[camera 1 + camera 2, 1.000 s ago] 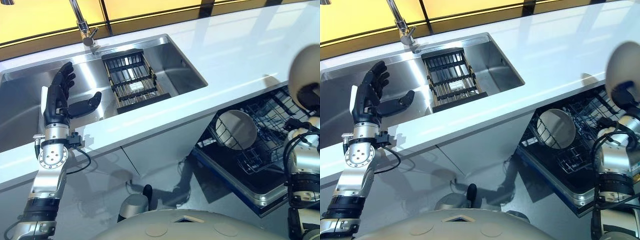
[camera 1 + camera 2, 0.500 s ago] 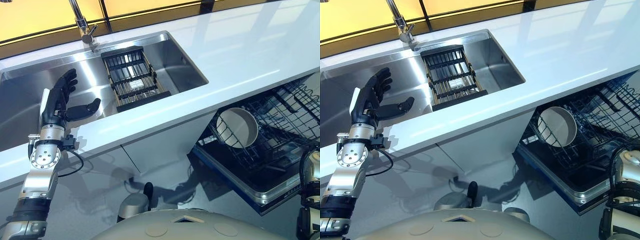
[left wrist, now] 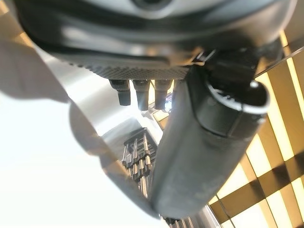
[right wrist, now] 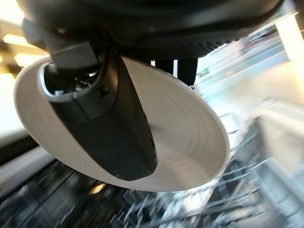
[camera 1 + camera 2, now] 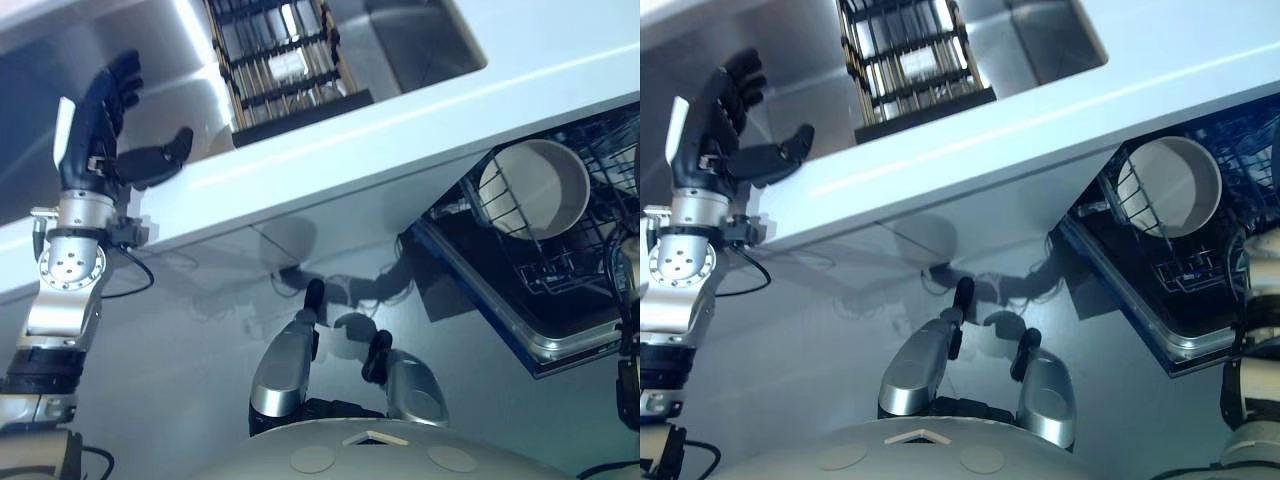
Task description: Pick up plates and place into dishwasher.
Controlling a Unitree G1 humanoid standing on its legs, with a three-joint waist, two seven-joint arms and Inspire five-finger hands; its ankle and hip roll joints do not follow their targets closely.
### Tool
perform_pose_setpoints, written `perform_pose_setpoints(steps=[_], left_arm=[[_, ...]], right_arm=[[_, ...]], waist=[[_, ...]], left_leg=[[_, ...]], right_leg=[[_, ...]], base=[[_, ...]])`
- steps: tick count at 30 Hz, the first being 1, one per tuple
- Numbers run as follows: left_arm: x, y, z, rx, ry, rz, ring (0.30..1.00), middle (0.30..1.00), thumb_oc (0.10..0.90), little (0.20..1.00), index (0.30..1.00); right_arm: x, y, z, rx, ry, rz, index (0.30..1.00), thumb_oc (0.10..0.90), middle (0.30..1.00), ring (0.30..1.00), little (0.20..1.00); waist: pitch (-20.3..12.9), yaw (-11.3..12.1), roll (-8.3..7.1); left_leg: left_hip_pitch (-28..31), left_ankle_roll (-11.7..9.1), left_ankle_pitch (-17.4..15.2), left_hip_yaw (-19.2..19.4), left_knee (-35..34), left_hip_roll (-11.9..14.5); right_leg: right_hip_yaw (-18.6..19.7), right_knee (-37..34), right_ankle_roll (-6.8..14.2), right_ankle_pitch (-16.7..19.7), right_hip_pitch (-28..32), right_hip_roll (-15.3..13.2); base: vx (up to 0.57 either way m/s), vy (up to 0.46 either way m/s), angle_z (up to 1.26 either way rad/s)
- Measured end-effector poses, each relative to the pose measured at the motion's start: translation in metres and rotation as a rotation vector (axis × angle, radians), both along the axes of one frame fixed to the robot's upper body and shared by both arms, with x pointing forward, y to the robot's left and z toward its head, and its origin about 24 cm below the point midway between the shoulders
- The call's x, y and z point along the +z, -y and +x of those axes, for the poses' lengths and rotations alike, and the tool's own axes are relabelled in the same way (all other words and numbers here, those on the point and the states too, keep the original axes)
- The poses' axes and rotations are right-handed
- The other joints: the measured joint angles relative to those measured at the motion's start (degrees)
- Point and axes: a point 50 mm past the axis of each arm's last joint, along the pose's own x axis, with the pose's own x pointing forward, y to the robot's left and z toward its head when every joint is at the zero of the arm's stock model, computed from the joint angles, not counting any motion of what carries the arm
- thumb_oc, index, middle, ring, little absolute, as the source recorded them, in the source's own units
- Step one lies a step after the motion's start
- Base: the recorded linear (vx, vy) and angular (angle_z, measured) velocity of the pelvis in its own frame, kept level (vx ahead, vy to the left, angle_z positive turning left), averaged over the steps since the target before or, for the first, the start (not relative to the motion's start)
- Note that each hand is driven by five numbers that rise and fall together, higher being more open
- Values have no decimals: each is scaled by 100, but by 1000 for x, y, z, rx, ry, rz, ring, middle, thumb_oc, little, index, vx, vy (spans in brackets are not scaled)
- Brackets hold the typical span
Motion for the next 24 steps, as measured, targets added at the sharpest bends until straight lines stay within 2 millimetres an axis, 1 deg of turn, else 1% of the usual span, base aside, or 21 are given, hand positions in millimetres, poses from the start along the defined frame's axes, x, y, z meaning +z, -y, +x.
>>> perform_pose_setpoints(steps=[2,6,7,9,11,15,16,17,21,24], left_arm=[[11,2,2,-10,58,-13,900,900,800,900,900],[33,3,3,-15,148,-7,900,900,800,900,900],[37,4,4,-12,170,-12,900,900,800,900,900],[46,8,5,-26,193,4,900,900,800,900,900],[50,14,5,-51,209,13,900,900,800,900,900],[49,16,5,-57,204,15,900,900,800,900,900],[49,16,5,-57,202,15,900,900,800,900,900],[48,15,5,-57,200,15,900,900,800,900,900],[44,15,5,-58,182,16,900,900,800,900,900],[40,15,5,-63,167,15,900,900,800,900,900]], right_arm=[[11,-3,10,1,3,26,300,100,300,300,200],[18,-12,23,10,-52,32,300,100,300,300,200],[21,-15,26,22,-49,13,300,100,300,300,200],[30,-20,33,42,-50,1,300,100,300,300,200],[35,-20,34,34,-58,21,300,100,300,300,200],[34,-16,33,45,-110,24,300,100,300,300,200],[34,-15,32,49,-122,23,561,405,561,561,505],[33,-15,32,60,-144,18,900,800,900,900,900],[31,-15,33,82,-171,35,900,800,900,900,900],[27,-12,29,53,-213,18,900,800,900,900,900]], waist=[[109,55,51],[248,119,170],[260,93,180],[320,35,145],[344,43,126],[346,49,122],[346,49,121],[346,51,121],[355,40,105],[361,57,95]], left_leg=[[-229,-18,67,-58,111,28],[-615,-61,124,7,202,63],[-685,-55,135,24,223,66],[-695,-55,128,43,270,69],[-702,-91,79,99,271,88],[-679,-44,80,135,276,84],[-671,-28,88,137,277,84],[-651,-26,89,137,277,91],[-542,-2,62,155,271,93],[-462,23,29,195,260,86]], right_leg=[[-8,246,-67,-56,-280,12],[85,549,-128,-91,-806,26],[101,578,-130,-90,-886,27],[133,606,-128,-90,-903,25],[223,612,-126,-92,-946,32],[264,600,-120,-83,-931,27],[270,587,-117,-76,-921,25],[267,550,-118,-47,-886,30],[277,440,-96,-16,-737,28],[321,368,-66,8,-659,25]], base=[[-147,-33,-1],[-134,8,-12],[-86,19,-10],[-41,17,-8],[4,29,-14],[15,24,-4],[24,33,-2],[23,32,-1],[15,47,-2],[-4,54,-6]])
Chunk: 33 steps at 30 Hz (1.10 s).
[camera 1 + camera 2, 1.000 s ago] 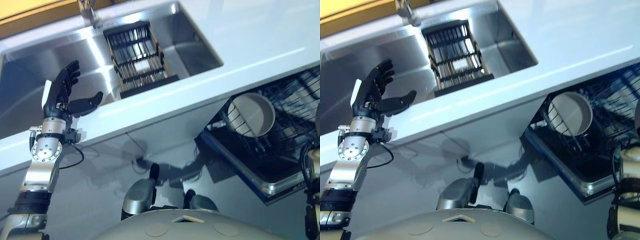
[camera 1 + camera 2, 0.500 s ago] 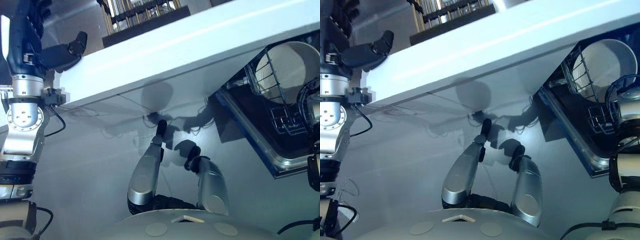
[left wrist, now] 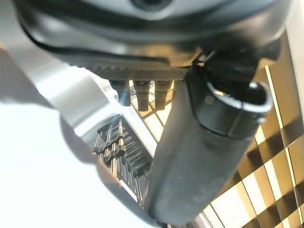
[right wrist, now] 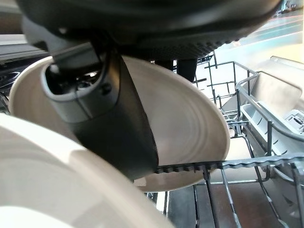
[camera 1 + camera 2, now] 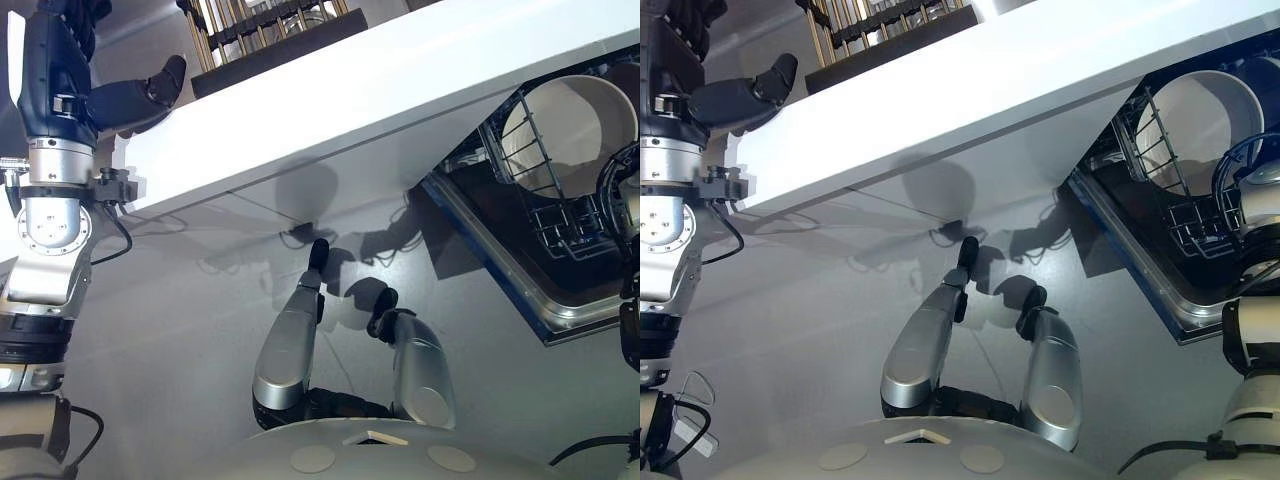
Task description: Pick up plates and place into dishwasher.
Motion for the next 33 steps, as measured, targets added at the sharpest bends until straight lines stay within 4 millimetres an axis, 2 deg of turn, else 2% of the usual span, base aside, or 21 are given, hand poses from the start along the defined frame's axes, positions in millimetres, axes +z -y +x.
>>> perform_pose_setpoints(steps=[7,10,16,19,22,26,29,33], left_arm=[[-6,1,-1,-10,-17,-9,900,900,800,900,900],[-10,2,-1,-13,-24,-24,900,900,800,900,900],[-21,4,-1,-23,-68,-40,900,900,800,900,900],[-27,4,-2,-21,-91,-45,900,900,800,900,900],[-35,5,-2,-22,-122,-54,900,900,800,900,900],[-47,6,-5,-14,-159,-40,900,900,800,900,900],[-50,6,-6,-15,-176,-37,900,900,800,900,900],[-60,8,-6,-23,-220,-59,900,900,800,900,900]], right_arm=[[-11,6,-10,-24,-32,-4,900,800,900,900,900],[-8,9,-12,-37,-14,-4,900,800,900,900,900],[-12,10,-19,-21,8,0,900,800,900,900,900],[-7,12,-23,-15,78,9,900,800,900,900,900],[0,8,-25,1,230,43,900,800,900,900,900],[-14,-2,-26,37,304,79,900,800,900,900,900],[-29,-5,-27,43,296,128,900,800,900,900,900],[-44,-10,-27,59,278,175,900,800,900,900,900]], waist=[[3,-80,-16],[8,-130,-28],[-8,-131,-136],[-24,-153,-170],[-35,-190,-192],[-184,-227,-353],[-352,-222,-500],[-479,-249,-538]], left_leg=[[204,86,-36,104,-130,-14],[359,118,-44,142,-228,-16],[757,137,-55,138,-424,-28],[922,146,-57,133,-513,-34],[1126,166,-72,133,-608,-50],[1471,201,-108,130,-774,-94],[1580,222,-132,136,-839,-122],[1868,285,-197,139,-906,-206]], right_leg=[[129,-342,107,172,217,28],[196,-548,159,260,398,66],[219,-865,204,329,826,85],[197,-1024,221,357,1029,88],[182,-1178,249,387,1274,90],[126,-1542,306,443,1720,72],[114,-1761,334,513,1921,71],[114,-2108,418,601,2340,15]], base=[[9,62,-12],[32,43,-9],[53,37,-2],[60,42,2],[74,51,3],[88,63,5],[101,75,2],[77,68,3]])
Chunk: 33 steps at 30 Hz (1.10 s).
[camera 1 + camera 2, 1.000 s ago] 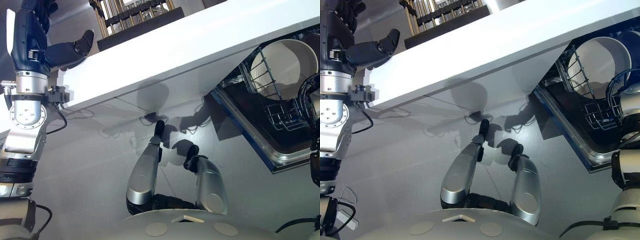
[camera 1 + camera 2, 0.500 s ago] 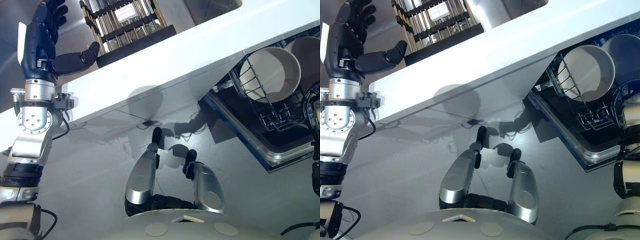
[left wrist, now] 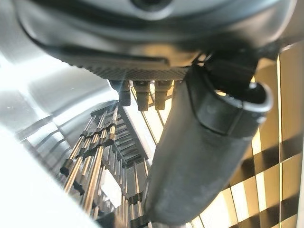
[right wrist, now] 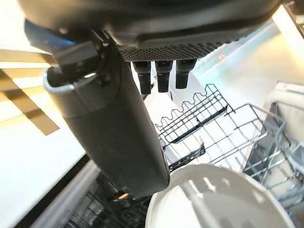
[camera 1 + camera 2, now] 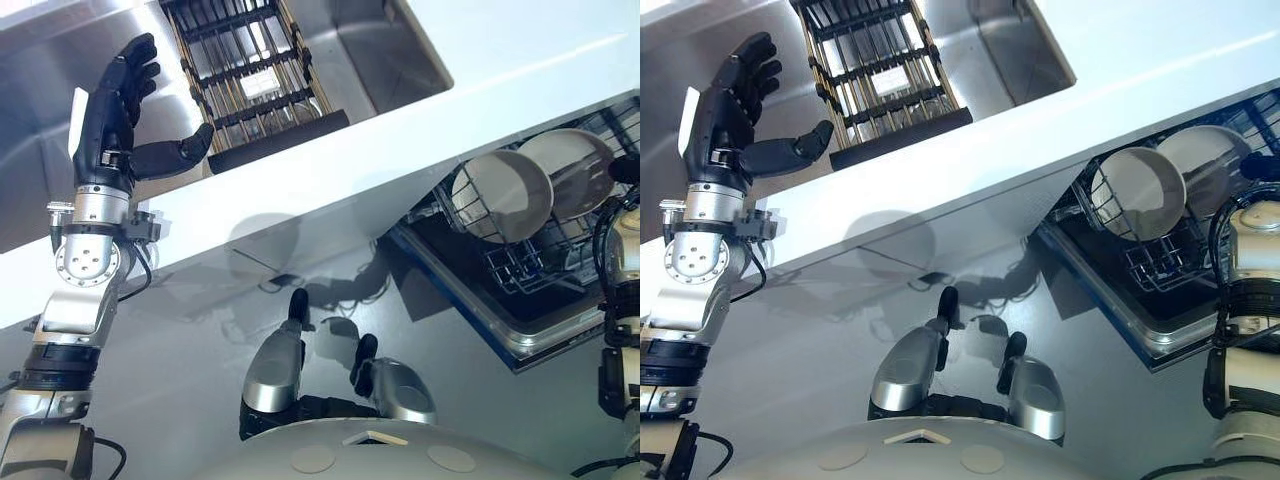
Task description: Pick up plates and place into dishwasher.
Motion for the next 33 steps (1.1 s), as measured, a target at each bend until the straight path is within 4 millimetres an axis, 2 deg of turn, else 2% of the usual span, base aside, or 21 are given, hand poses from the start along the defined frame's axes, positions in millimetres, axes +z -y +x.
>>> perform_pose_setpoints(steps=[1,3,6,8,17,20,25,29,33], left_arm=[[-5,0,-2,2,-17,-2,900,900,800,900,900],[-8,-1,-3,6,-28,2,900,900,800,900,900],[-15,-1,-6,10,-50,1,900,900,800,900,900],[-18,-1,-7,15,-58,-8,900,900,800,900,900],[-46,-6,-19,67,-136,-60,900,900,800,900,900],[-50,-7,-20,79,-141,-74,900,900,800,900,900],[-59,-12,-28,82,-178,-80,900,900,800,900,900],[-64,-16,-29,77,-207,-75,900,900,800,900,900],[-65,-16,-29,53,-222,-66,900,900,800,900,900]], right_arm=[[-9,-2,-2,14,-23,11,900,800,900,900,900],[-18,-6,-3,20,-36,26,900,800,900,900,900],[-41,-13,-8,21,-55,86,900,800,900,900,900],[-55,-18,-13,7,-21,141,900,800,900,900,900],[-131,-59,-41,-2,205,636,900,800,900,900,900],[-151,-74,-52,50,207,712,900,800,900,900,900],[-167,-83,-67,79,223,742,900,800,900,900,900],[-167,-89,-65,139,227,738,900,800,900,900,900],[-168,-91,-65,172,246,752,900,800,900,900,900]], waist=[[-171,1,-17],[-258,6,-33],[-495,-37,-86],[-532,-32,-94],[-941,-354,-116],[-1009,-440,-108],[-1256,-508,-103],[-1290,-576,-100],[-1376,-600,-33]], left_leg=[[3,17,-13,5,-25,-6],[107,32,-8,29,-105,-42],[258,60,2,93,-238,-90],[404,72,9,143,-332,-97],[536,89,-9,323,-460,-91],[596,83,-41,379,-462,-77],[598,90,-63,470,-461,-73],[706,92,-73,531,-463,-68],[706,100,-81,547,-463,-72]], right_leg=[[0,-136,23,56,55,-12],[13,-282,40,128,177,-15],[23,-522,84,196,370,-42],[102,-630,96,232,500,-45],[289,-837,109,316,603,-48],[319,-854,107,323,643,-44],[440,-917,116,372,610,-48],[464,-922,117,373,694,-53],[469,-919,118,373,691,-63]], base=[[11,51,0],[2,67,-4],[-20,86,-4],[-31,108,-12],[-41,86,-10],[-18,38,-8],[26,15,-10],[20,10,-6],[42,10,-1]])
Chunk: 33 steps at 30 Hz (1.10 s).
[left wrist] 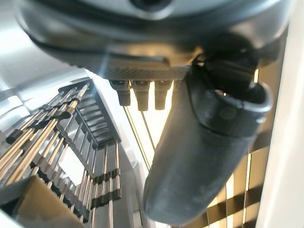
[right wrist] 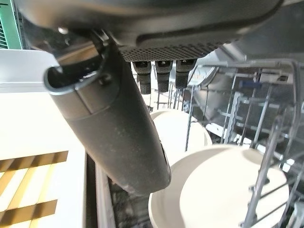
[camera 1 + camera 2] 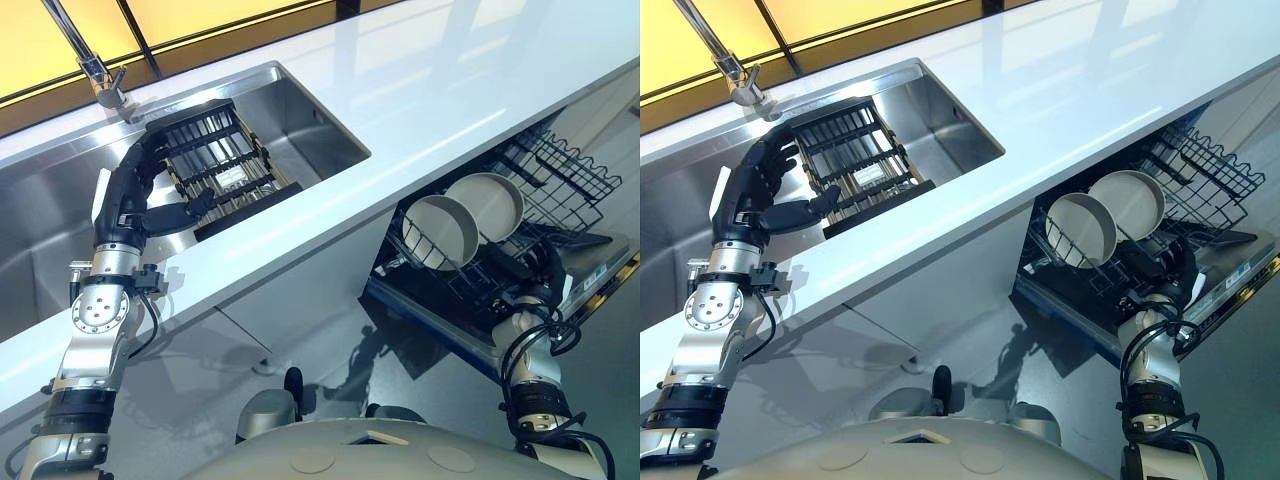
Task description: Pick up plates and place into dishwasher.
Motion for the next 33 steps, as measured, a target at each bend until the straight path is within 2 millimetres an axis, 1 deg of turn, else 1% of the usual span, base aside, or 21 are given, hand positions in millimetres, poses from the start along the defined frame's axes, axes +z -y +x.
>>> perform_pose_setpoints(steps=[5,9,11,17,20,26,28,33], left_arm=[[0,0,0,-9,-2,-1,900,900,800,900,900],[-1,-1,-1,-6,-7,-13,900,900,800,900,900],[-4,-2,-4,-2,-18,-13,900,900,800,900,900],[-13,-5,-12,11,-60,-15,900,900,800,900,900],[-16,-6,-15,14,-70,-21,900,900,800,900,900],[-22,-7,-20,21,-97,-23,900,900,800,900,900],[-23,-7,-21,22,-103,-26,900,900,800,900,900],[-29,-4,-22,21,-128,-50,900,900,800,900,900]], right_arm=[[-16,-4,-6,-11,-54,38,900,800,900,900,900],[-30,-8,-18,-116,-86,58,900,800,900,900,900],[-32,-8,-24,-150,-89,52,900,800,900,900,900],[-33,-7,-38,-335,-93,-12,900,800,900,900,900],[-36,-6,-45,-369,-114,-45,900,800,900,900,900],[-51,-6,-60,-333,-191,-42,900,800,900,900,900],[-54,-6,-64,-283,-196,-31,900,800,900,900,900],[-65,-5,-68,-103,-182,103,900,800,900,900,900]], waist=[[-119,5,66],[-174,4,156],[-203,7,206],[-277,-2,331],[-316,7,392],[-390,4,508],[-384,8,542],[-367,-13,588]], left_leg=[[6,2,1,-4,0,-6],[15,3,2,-17,-2,-8],[16,4,2,-24,-14,-8],[34,6,-1,-133,-20,-6],[31,7,0,-150,-20,-9],[20,6,0,-189,-14,-18],[20,4,2,-209,-3,-17],[4,1,6,-235,-1,-19]], right_leg=[[-14,-5,1,0,13,-8],[-26,-10,2,-1,28,-10],[-27,-11,4,-2,31,-15],[-60,-42,4,-4,87,-22],[-78,-52,6,-5,97,-28],[-156,-95,9,-6,123,-37],[-176,-99,8,-6,132,-32],[-201,-99,9,-8,129,-31]], base=[[58,4,1],[48,5,1],[56,5,0],[50,4,4],[41,10,3],[42,-5,3],[34,2,4],[6,7,1]])
